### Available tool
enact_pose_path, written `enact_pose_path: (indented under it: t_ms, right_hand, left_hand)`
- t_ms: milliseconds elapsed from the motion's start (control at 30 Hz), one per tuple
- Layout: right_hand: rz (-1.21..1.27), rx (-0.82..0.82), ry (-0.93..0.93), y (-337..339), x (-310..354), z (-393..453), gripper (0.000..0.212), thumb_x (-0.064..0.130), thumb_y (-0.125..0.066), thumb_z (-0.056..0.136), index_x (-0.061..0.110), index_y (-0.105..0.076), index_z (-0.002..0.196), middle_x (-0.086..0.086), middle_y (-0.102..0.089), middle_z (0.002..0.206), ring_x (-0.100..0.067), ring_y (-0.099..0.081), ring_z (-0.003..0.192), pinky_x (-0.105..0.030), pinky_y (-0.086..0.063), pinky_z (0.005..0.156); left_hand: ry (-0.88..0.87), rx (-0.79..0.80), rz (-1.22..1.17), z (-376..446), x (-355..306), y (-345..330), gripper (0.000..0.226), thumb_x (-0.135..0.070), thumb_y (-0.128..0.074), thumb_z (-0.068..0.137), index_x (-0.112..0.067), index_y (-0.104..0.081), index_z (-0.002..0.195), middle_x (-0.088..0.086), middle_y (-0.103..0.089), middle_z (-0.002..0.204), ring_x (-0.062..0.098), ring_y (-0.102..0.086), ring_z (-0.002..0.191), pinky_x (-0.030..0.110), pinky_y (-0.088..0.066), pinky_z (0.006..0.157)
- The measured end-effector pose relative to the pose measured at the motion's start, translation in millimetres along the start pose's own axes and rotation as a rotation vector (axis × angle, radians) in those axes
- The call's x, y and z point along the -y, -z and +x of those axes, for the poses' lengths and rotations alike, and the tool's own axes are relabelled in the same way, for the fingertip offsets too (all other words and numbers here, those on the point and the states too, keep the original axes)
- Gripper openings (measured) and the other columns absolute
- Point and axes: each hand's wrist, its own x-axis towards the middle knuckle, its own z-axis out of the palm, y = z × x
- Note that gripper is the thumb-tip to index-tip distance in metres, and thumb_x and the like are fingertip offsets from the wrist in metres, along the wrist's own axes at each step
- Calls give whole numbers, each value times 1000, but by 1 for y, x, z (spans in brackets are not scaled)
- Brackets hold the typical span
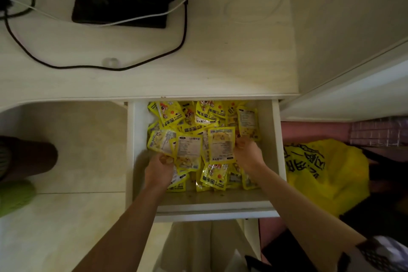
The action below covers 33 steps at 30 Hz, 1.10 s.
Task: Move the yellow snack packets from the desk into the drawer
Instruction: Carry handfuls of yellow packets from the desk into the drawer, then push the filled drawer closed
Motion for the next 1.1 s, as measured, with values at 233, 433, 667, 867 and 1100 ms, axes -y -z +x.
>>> enact_pose_path:
  t_ms: [233, 433, 667, 867, 1100]
  right_hand:
    - [-32, 14, 42, 9, -10, -33, 34, 11, -44, 93, 10, -55, 125, -9, -66, 109, -16, -59, 71, -23, -41, 50]
    - [23, -89, 125, 23, -12, -72, 35, 18, -45, 94, 17, -57, 127, -3, -65, 103, -20, -62, 81, -30, -51, 66]
    - [104, -94, 157, 17, -44, -125, 31, 22, -53, 93, 15, -62, 121, 4, -66, 99, -19, -63, 91, -34, -52, 79]
    - [253, -97, 107, -6, -80, -159, 19, 13, -48, 94, 13, -62, 107, 2, -69, 88, -20, -65, 94, -38, -52, 86]
    - [538, -113, -125, -28, -107, -170, 23, 17, -54, 95, 5, -61, 112, -9, -70, 90, -24, -65, 89, -40, -52, 86]
  left_hand:
    - [-42, -65, 5, -37, 11, 8, 42, -15, -55, 90, -16, -53, 132, 10, -64, 120, 15, -55, 80, 24, -39, 69]
    - [-98, -112, -116, -73, 20, 10, 28, -15, -59, 88, -16, -62, 115, 3, -68, 108, 21, -64, 92, 30, -48, 79]
    - [-88, -7, -307, -119, 49, 16, 11, -9, -56, 88, -11, -63, 96, 5, -67, 78, 19, -62, 60, 23, -42, 49]
    - [-21, 28, -362, -138, 91, 20, 9, -9, -55, 88, -8, -64, 91, 9, -69, 79, 19, -58, 52, 13, -39, 38]
    - [126, 155, -468, -136, 131, 31, 17, -23, -57, 93, -8, -59, 100, 8, -70, 79, 14, -61, 43, 23, -40, 49]
